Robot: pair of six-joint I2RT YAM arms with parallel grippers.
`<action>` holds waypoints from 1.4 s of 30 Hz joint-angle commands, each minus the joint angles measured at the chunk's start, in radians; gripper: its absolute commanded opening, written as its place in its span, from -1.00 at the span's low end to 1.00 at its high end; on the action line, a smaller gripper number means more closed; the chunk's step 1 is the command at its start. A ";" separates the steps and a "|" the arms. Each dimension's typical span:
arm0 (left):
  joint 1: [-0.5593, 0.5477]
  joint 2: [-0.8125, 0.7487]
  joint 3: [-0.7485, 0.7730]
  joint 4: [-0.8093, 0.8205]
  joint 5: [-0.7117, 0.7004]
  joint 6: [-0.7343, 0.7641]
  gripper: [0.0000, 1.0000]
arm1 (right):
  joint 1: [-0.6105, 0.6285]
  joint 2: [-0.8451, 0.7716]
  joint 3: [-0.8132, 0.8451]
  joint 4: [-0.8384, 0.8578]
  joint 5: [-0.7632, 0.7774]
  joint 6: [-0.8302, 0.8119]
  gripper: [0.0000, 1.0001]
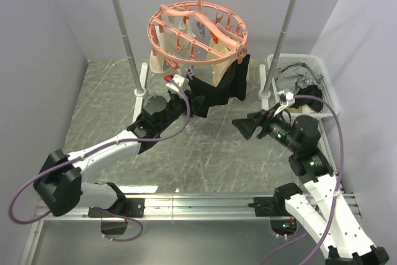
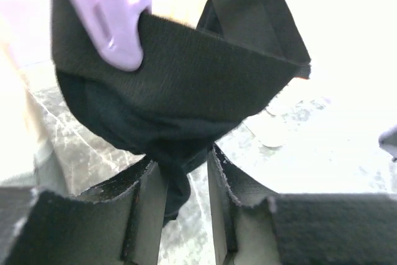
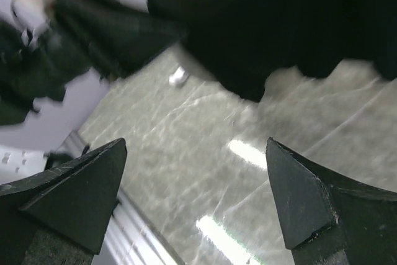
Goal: Remove the underwear clipped to the hanger
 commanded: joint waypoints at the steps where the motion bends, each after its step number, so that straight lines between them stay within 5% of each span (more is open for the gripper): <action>1: -0.003 -0.088 -0.063 0.089 0.039 -0.084 -0.23 | 0.032 0.086 0.177 -0.018 0.113 -0.083 1.00; 12: -0.003 -0.168 -0.153 0.125 0.071 -0.164 -0.20 | 0.276 0.453 0.562 -0.113 0.498 -0.269 1.00; 25: -0.004 -0.200 -0.120 0.065 0.082 -0.161 -0.21 | 0.393 0.550 0.507 0.255 0.524 -0.430 1.00; 32: -0.004 -0.197 -0.106 0.065 0.065 -0.147 -0.19 | 0.401 0.661 0.570 0.255 0.535 -0.430 1.00; 42: -0.004 0.079 0.018 0.037 -0.064 0.000 -0.03 | 0.410 0.520 0.431 0.255 0.616 -0.381 1.00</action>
